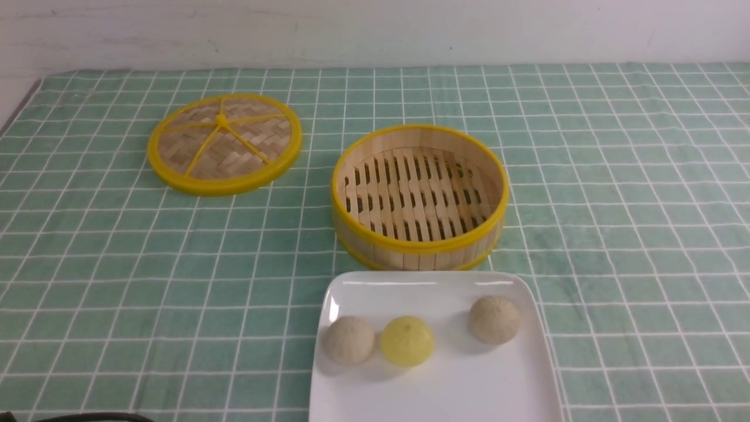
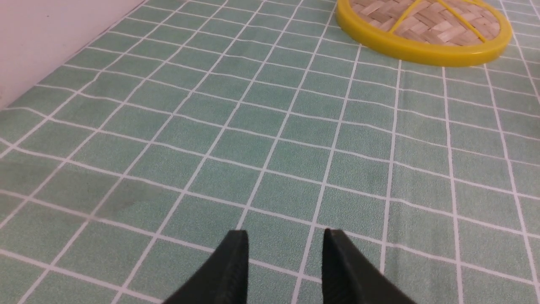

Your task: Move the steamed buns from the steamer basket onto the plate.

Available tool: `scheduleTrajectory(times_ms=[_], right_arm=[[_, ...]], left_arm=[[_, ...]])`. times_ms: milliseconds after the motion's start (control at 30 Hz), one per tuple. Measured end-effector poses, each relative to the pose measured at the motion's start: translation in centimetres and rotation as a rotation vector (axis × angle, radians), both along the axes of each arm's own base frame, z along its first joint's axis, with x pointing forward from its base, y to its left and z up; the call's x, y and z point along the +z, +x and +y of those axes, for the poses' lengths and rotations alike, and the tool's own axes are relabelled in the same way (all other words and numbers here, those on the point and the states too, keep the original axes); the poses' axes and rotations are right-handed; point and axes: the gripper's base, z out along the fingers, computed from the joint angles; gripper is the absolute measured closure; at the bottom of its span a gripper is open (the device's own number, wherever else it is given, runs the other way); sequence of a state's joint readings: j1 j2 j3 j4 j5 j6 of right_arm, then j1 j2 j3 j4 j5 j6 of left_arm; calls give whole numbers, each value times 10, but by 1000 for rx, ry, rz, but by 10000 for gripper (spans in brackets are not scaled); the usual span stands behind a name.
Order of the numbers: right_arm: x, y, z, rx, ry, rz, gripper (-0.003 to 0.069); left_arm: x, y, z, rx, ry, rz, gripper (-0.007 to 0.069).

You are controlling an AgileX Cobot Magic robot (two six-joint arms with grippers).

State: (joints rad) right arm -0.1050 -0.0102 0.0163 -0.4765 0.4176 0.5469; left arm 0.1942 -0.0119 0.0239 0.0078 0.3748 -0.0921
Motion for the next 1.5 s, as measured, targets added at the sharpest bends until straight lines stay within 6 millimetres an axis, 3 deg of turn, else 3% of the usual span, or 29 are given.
scheduleTrajectory(times_ms=[633,933,1500], right_arm=[[0,0,1,12,-16,14,419],[-1,2,14,200,-111,54,419],[-1,2,16,207,-73,45,419]], left_arm=[[0,0,0,0,0,1,347],[0,0,0,0,0,1,347],[0,0,0,0,0,1,347]])
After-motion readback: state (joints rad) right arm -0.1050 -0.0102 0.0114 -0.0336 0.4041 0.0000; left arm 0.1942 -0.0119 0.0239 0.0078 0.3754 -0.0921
